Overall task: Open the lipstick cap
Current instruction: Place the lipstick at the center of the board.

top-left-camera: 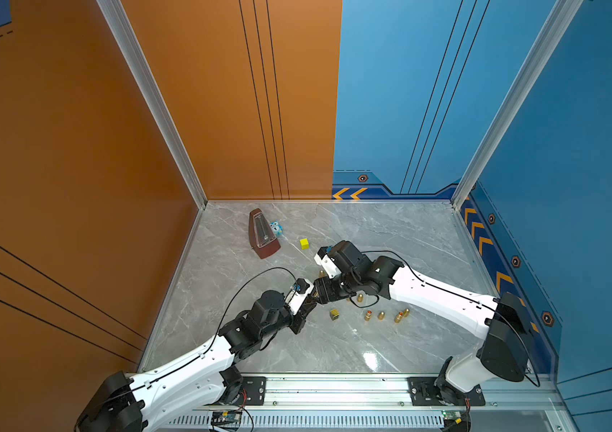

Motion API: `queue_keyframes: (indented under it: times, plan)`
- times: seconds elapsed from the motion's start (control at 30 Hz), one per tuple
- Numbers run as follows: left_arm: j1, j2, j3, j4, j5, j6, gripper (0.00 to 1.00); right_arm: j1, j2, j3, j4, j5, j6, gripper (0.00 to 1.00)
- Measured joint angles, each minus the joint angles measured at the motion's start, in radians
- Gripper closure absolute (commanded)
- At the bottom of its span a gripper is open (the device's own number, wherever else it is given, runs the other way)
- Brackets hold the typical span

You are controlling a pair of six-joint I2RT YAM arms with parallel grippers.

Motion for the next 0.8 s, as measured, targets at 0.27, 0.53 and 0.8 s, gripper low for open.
queue_keyframes:
  times: [0.27, 0.53, 0.8]
  plan:
    - [-0.004, 0.0, 0.006, -0.005, 0.0, 0.004, 1.0, 0.005, 0.025, 0.0, 0.01, -0.019, 0.011, 0.55]
    - [-0.006, -0.015, 0.006, -0.004, -0.002, 0.003, 1.0, 0.006, 0.036, 0.0, 0.043, -0.034, 0.019, 0.7]
    - [-0.006, -0.015, 0.006, -0.004, -0.005, 0.003, 1.0, 0.006, 0.035, 0.0, 0.047, -0.043, 0.008, 0.76]
